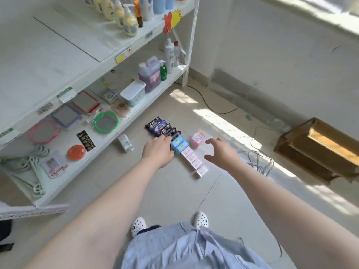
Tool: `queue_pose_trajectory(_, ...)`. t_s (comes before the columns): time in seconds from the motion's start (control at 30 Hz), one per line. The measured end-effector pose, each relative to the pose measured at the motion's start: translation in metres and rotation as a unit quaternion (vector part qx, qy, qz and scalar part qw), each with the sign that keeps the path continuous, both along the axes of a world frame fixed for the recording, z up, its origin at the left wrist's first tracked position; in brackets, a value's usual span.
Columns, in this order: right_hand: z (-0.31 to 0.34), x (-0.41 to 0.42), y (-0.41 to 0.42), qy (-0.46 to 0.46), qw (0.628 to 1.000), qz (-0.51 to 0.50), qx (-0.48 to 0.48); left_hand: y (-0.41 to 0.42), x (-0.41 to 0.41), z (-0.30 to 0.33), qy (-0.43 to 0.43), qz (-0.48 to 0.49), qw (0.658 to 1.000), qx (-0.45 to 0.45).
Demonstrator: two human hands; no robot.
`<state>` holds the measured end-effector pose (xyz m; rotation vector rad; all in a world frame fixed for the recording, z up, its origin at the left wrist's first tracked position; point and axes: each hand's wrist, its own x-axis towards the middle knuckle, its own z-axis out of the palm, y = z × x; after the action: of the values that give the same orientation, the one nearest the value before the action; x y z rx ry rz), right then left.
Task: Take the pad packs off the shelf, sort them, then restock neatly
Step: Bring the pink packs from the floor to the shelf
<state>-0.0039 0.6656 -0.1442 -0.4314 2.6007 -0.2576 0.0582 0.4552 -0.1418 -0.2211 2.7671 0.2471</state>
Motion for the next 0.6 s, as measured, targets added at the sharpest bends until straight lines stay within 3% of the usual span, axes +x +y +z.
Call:
queue_pose_trajectory(0.23,-0.024,-0.058,0.072,-0.047,0.999,-0.022,0.012,0.078,-0.035,-0.031,-0.036,0.058,0.996,0.054)
queue_pose_trajectory(0.6,-0.065,-0.198,0.046,-0.111,0.992,-0.054,-0.009,0.036,-0.160,-0.087,-0.110,0.212,0.967,0.089)
